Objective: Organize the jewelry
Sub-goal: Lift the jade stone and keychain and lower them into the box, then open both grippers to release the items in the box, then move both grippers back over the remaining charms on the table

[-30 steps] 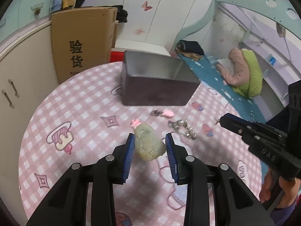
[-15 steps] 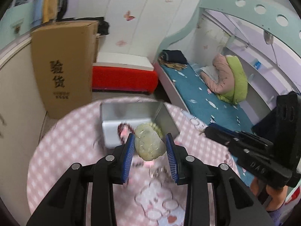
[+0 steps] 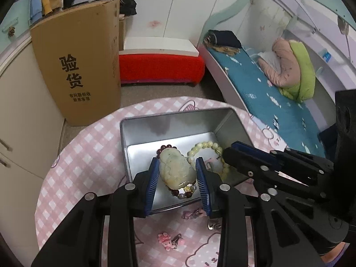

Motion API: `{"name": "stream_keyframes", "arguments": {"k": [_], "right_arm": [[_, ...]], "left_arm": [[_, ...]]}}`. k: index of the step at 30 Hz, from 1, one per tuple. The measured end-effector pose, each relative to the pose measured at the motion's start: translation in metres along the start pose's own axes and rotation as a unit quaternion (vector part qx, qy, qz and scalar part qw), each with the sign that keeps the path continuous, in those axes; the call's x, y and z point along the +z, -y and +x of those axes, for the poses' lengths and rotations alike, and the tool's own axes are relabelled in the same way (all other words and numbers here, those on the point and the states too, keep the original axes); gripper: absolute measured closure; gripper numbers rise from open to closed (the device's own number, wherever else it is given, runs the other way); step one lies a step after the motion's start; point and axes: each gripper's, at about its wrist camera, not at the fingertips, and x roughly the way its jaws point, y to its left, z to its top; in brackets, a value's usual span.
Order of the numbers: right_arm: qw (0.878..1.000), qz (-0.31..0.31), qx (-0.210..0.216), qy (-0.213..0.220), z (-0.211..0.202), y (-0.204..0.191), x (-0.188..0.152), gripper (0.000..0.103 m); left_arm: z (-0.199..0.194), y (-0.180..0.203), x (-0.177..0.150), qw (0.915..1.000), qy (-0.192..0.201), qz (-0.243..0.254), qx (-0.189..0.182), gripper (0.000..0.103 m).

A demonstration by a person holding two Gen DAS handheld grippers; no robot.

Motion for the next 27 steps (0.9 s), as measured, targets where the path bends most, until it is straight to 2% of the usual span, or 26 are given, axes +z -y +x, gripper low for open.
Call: {"name": "stream_keyframes", "arguments": {"k": [3, 10, 13, 15, 20, 21, 22, 23, 25, 27], "right_arm": [[1.0, 0.001, -0.003, -0.003, 0.003, 0.001, -0.003, 0.091], [1.0, -0.005, -0.01, -0.01, 0.005, 0.001, -0.005, 0.091], [1.0, -0.005, -0.008, -0.011, 0.003, 0.001, -0.005, 0.091], [1.0, -0.003, -0.009, -0.005, 0.0, 0.002, -0.006, 0.089], [1.0, -0.001, -0.008, -0.001, -0.011, 0.003, -0.009, 0.089], [1.0, 0.001, -0.009, 0.003, -0.016, 0.003, -0.01, 0.089], [1.0, 0.002, -0.011, 0.007, -0.019, 0.003, -0.01, 0.085], [1.0, 0.002, -0.013, 0.013, -0.025, 0.003, -0.01, 0.07], [0.999, 0.002, -0.019, 0.029, -0.038, 0.002, -0.013, 0.049], [0.999, -0.001, -0.026, 0.041, -0.051, 0.002, -0.017, 0.049]], "left_arm": [[0.006, -0.001, 0.0, 0.9999, -0.01, 0.002, 0.004, 0.071], [0.006, 0.001, 0.0, 0.9998, -0.005, 0.005, 0.017, 0.071], [0.0, 0.0, 0.001, 1.0, 0.0, -0.002, 0.01, 0.07], [-0.008, -0.001, 0.001, 0.9998, 0.013, -0.005, 0.011, 0.056], [-0.034, 0.001, -0.003, 0.9988, 0.047, -0.004, 0.008, 0.052], [-0.039, 0.0, -0.005, 0.9985, 0.053, -0.005, 0.008, 0.047], [-0.043, 0.0, -0.005, 0.9982, 0.058, -0.006, 0.01, 0.045], [-0.05, -0.001, -0.008, 0.9975, 0.069, -0.009, 0.011, 0.042], [-0.059, -0.001, -0.011, 0.9967, 0.08, -0.01, 0.01, 0.042], [-0.069, -0.003, -0.018, 0.9954, 0.093, -0.012, 0.018, 0.039]]}}
